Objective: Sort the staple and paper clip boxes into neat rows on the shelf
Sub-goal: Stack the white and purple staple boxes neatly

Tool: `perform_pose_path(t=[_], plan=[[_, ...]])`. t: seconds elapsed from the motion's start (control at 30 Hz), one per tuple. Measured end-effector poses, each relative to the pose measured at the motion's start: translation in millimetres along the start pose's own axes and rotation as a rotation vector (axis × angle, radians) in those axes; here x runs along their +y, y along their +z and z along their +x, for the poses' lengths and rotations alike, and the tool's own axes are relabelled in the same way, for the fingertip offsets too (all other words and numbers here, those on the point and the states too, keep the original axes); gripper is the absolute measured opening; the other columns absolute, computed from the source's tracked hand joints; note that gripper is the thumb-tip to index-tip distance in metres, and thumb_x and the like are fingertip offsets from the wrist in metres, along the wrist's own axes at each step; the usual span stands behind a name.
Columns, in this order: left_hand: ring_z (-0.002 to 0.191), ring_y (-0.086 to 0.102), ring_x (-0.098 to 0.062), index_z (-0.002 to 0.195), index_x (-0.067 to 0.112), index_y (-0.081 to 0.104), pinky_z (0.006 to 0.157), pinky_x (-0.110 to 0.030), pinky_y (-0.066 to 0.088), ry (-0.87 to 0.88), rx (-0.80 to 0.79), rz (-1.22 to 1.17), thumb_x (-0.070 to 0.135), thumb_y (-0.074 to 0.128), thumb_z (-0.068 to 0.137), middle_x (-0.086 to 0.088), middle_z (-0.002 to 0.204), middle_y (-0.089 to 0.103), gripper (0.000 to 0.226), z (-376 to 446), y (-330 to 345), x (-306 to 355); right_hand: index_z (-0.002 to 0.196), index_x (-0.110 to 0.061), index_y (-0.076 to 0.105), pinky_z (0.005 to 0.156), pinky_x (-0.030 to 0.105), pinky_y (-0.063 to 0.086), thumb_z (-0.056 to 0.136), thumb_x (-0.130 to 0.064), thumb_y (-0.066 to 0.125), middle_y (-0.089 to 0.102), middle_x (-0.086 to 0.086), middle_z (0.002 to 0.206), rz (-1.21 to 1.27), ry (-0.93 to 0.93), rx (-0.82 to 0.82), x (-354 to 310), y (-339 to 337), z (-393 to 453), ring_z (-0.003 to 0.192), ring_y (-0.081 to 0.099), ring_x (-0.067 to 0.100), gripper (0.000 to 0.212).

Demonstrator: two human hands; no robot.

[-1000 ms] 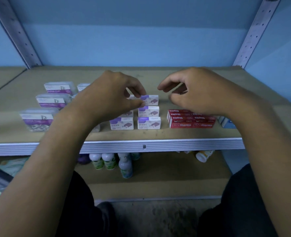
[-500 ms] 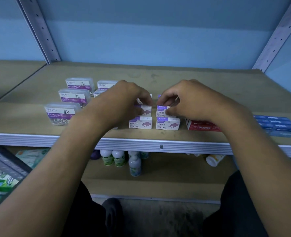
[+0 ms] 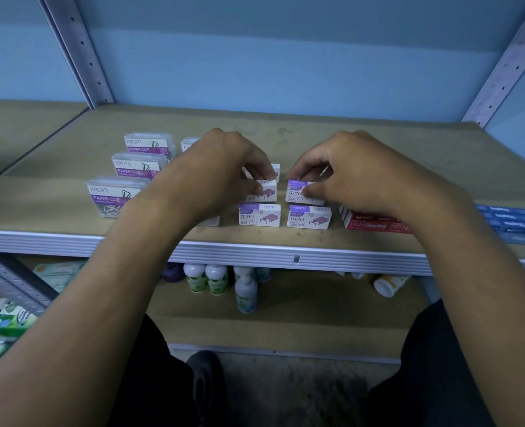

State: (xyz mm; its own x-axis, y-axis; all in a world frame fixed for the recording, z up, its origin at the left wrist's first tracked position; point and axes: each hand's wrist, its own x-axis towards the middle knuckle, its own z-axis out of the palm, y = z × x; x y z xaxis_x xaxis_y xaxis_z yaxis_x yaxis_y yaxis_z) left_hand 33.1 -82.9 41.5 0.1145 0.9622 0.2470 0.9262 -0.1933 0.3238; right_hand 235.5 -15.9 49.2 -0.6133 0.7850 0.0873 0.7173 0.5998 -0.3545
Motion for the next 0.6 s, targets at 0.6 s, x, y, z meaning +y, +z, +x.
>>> perform_pose_path(t=[0.6], plan=[[0.085, 0.064, -0.004, 0.104, 0.030, 0.076, 0.084, -0.034, 0.055, 0.058, -0.057, -0.019, 0.016, 0.072, 0.086, 0.012, 0.094, 0.073, 0.024, -6.9, 0.0, 6.2, 0.103, -0.037, 0.079, 0.075, 0.018, 0.052, 0.088, -0.011, 0.063, 0.075, -0.016, 0.094, -0.009, 0.012, -0.048, -10.4, -1.0, -12.5, 0.086, 0.064, -0.004, 0.034]])
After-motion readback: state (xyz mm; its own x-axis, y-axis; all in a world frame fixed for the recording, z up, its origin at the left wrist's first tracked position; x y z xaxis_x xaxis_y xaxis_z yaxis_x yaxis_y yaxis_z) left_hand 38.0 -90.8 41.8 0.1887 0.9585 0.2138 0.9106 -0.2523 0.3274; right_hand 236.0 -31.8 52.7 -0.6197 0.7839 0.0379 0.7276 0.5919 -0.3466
